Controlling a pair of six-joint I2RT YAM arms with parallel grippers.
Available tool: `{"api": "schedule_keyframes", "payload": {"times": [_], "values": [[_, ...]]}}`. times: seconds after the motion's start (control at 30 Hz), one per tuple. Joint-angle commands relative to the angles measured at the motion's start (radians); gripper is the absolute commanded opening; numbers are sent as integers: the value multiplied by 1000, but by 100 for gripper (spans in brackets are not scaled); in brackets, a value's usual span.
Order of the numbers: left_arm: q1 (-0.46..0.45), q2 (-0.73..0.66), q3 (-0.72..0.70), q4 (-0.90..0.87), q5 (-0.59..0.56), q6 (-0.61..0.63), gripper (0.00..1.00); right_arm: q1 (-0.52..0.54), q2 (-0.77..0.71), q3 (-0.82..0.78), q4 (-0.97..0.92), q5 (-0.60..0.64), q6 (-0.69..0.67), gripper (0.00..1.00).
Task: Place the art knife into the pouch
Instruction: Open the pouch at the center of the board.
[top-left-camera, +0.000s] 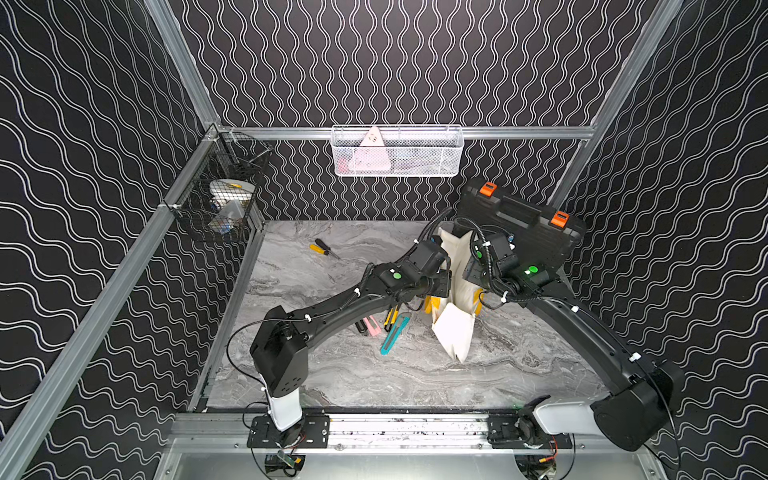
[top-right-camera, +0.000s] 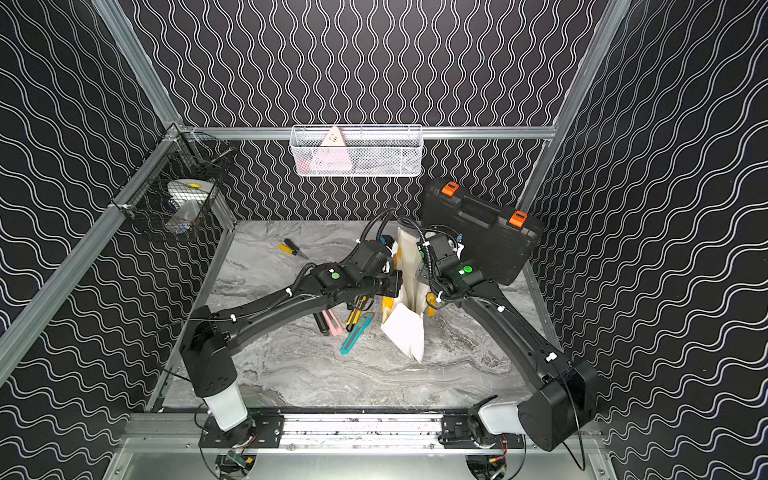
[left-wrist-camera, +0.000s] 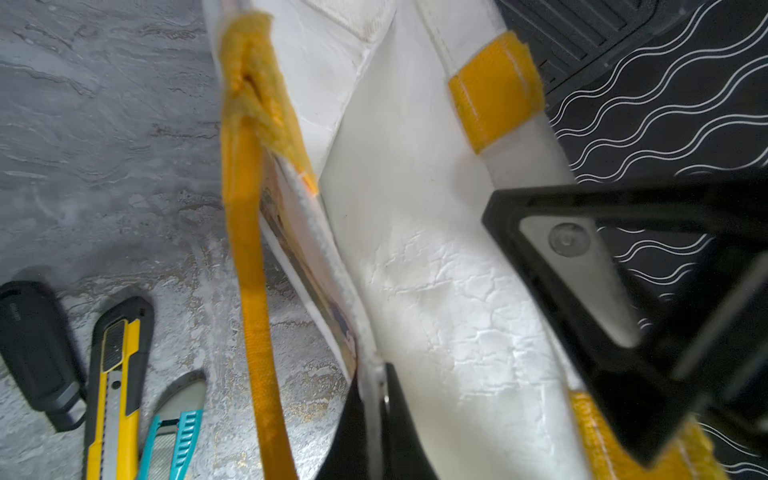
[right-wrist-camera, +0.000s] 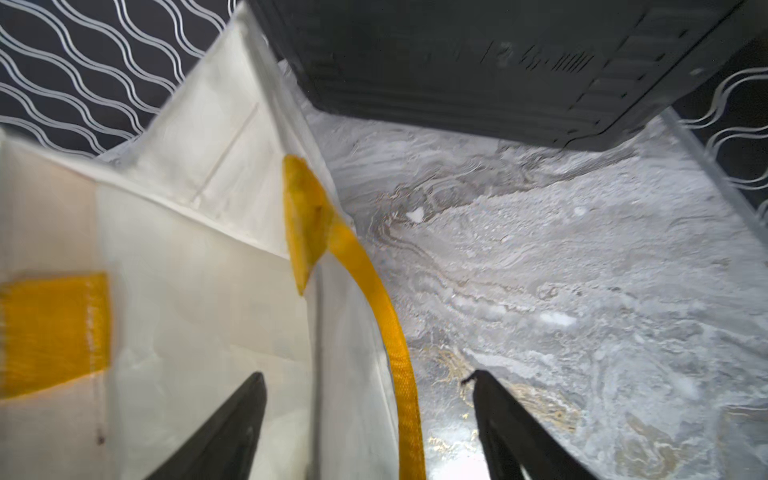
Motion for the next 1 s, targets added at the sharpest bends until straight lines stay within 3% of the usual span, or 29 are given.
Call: {"api": "schedule_keyframes", "payload": {"times": [0.0,0.1,0.13,0.23,0.27,0.37,0.53,0.8,0.97], "values": [[0,-6,14,14,-25,33,0,-1,1,-20,81,-122,24,73],[0,4,19,10,-18,34,0,-1,3,-45,103,-195,24,65],[0,3,17,13,-16,31,0,-1,2,-55,107,-209,23,57],[0,0,25,-10,-21,42,0,-4,-1,-72,105,-218,3,4],[2,-2,33,-26,-29,50,0,-6,1,-70,96,-222,-8,0],[31,-4,86,-155,-36,97,0,-18,16,-34,28,-193,-73,0],[103,-64,92,-315,-82,162,0,-27,73,116,-212,-11,-162,0],[156,-70,194,-519,-148,240,0,-60,89,224,-417,177,-211,0],[236,-110,144,-533,-118,252,0,-119,87,180,-421,178,-234,0]]}}
